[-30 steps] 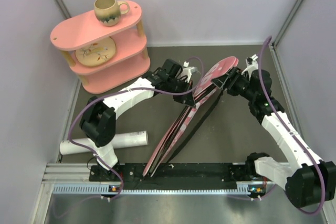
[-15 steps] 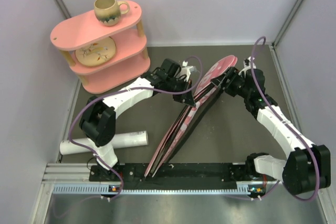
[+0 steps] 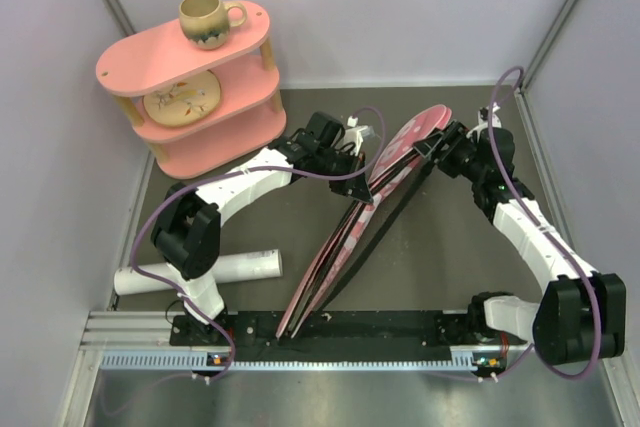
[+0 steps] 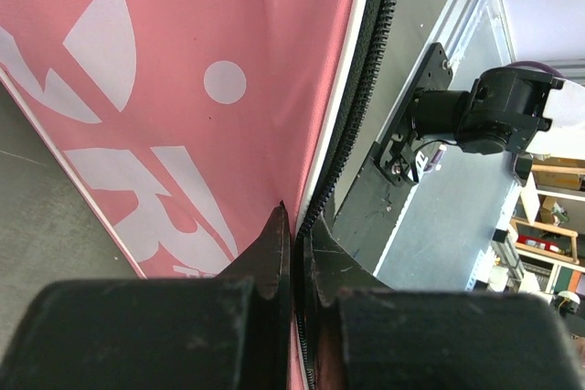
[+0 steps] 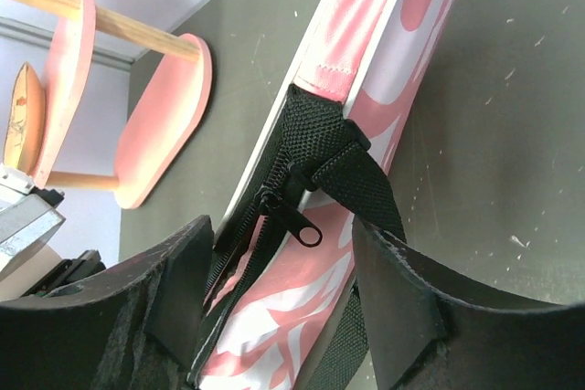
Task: Pack up the badminton gear
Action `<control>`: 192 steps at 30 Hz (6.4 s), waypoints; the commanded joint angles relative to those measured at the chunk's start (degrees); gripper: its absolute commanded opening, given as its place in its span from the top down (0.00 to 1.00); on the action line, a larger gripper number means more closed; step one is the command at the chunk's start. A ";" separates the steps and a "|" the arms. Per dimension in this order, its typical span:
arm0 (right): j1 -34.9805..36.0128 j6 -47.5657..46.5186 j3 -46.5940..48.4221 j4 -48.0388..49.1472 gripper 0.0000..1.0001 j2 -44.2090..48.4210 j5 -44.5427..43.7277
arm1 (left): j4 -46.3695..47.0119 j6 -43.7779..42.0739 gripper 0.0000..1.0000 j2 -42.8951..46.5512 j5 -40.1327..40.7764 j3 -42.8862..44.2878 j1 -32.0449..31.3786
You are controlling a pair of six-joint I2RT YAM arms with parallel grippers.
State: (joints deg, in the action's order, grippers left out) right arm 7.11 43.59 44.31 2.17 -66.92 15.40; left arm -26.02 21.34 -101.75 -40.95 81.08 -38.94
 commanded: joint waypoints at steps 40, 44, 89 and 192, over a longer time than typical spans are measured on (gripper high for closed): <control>-2.98 -19.41 14.30 -11.57 0.89 -3.92 9.30 | 2.38 0.45 1.00 2.26 -3.52 0.31 0.00; -3.07 -20.65 16.06 -13.60 0.87 -5.07 9.39 | 2.20 0.28 1.00 2.09 -3.52 0.31 0.09; -8.61 -18.02 15.98 -14.74 0.67 -4.55 20.37 | 1.76 -0.16 1.00 1.12 -3.52 0.92 0.18; 48.33 -11.51 -1.68 -2.61 1.00 4.34 1.40 | 20.84 -3.76 1.00 -23.13 24.07 36.08 -0.53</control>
State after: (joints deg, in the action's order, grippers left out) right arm 45.98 30.83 43.24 -8.69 -62.43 14.74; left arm -11.60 21.61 -123.68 -22.57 112.90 -40.45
